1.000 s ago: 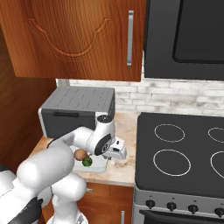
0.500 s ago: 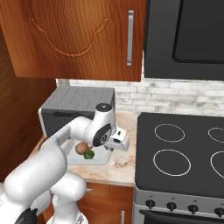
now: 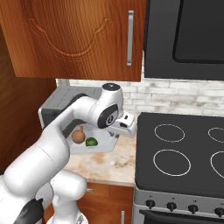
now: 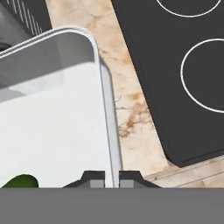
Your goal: Take the avocado and onion out of the freezer and place them in the tupperware container on the counter. Then put the tupperware containing the vegetables back in the freezer.
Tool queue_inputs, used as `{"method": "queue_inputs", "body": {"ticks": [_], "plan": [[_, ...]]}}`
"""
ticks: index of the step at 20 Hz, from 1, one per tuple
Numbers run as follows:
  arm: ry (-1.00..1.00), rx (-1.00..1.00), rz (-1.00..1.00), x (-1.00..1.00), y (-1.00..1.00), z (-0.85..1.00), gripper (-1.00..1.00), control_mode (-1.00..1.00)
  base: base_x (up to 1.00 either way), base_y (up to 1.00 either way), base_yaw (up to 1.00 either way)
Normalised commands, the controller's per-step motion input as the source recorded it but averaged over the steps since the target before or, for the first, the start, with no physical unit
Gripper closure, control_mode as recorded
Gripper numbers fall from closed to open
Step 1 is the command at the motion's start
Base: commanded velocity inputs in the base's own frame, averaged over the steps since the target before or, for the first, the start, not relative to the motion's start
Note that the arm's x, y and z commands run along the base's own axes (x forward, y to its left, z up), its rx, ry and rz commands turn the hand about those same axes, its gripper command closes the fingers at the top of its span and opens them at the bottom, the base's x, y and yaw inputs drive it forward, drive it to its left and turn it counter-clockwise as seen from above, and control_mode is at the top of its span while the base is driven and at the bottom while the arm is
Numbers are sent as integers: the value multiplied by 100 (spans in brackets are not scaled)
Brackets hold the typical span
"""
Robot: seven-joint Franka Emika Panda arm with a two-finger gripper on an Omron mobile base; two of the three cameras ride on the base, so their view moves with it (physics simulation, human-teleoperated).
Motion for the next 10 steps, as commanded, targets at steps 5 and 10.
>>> {"method": "queue_inputs", "body": {"ticks": [5,10], "plan": [[3,11,-1,1,-20,72,100,-100,0,0,0],[3,17,0,3,-17,54,100,-100,0,0,0]]}}
